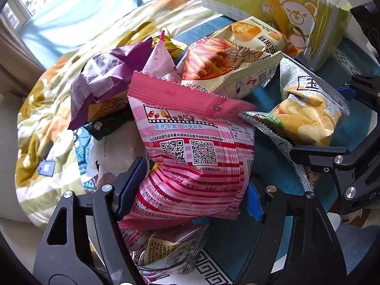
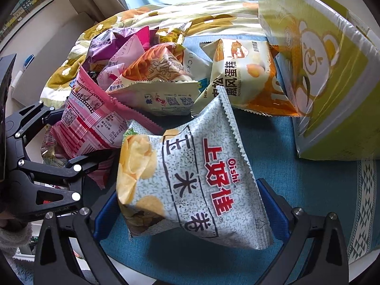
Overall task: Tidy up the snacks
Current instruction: 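Grasp the pink striped bag with the left tool while the right tool grasps the white corn chip bag, then carry both bags into the cardboard box and open both tools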
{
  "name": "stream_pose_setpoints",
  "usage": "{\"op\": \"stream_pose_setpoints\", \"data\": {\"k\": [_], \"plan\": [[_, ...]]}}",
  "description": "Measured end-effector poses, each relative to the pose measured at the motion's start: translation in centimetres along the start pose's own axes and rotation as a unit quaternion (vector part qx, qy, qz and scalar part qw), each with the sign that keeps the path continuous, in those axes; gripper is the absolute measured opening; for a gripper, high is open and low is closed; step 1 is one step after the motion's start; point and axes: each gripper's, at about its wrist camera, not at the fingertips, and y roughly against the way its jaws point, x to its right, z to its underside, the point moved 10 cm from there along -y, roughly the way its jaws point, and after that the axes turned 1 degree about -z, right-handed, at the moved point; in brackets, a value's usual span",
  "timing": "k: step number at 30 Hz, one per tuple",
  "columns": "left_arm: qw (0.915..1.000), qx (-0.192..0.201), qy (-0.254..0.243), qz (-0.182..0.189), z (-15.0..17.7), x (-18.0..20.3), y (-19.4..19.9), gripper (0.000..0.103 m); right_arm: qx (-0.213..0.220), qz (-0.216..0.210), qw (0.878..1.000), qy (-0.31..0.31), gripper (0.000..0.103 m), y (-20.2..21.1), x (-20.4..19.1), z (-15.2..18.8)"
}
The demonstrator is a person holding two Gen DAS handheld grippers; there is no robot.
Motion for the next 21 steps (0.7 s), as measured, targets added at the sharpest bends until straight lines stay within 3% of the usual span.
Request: {"op": "stream_pose_setpoints", "data": {"k": [3, 5, 10, 21], "plan": [[0.9999, -0.004, 0.009, 0.000, 0.0, 0.1, 0.1, 0.072, -0.001, -0.008, 1.000, -0.004, 0.098, 0.0, 0.0, -0.2], [0.9999, -0.004, 0.015, 0.000, 0.0, 0.1, 0.3, 0.072, 0.000, -0.020, 1.000, -0.006, 0.086, 0.3, -0.3, -0.1], [0.9996, 0.000, 0.027, -0.003, 0.0, 0.1, 1.2, 0.072, -0.001, -0.023, 1.000, -0.007, 0.073, 1.1, -0.4, 0.2], [0.9968, 0.031, 0.073, 0.000, -1.0, 0.0, 5.8, 0.072, 0.042, -0.019, 0.999, -0.006, 0.070, 6.4, -0.6, -0.1]]}}
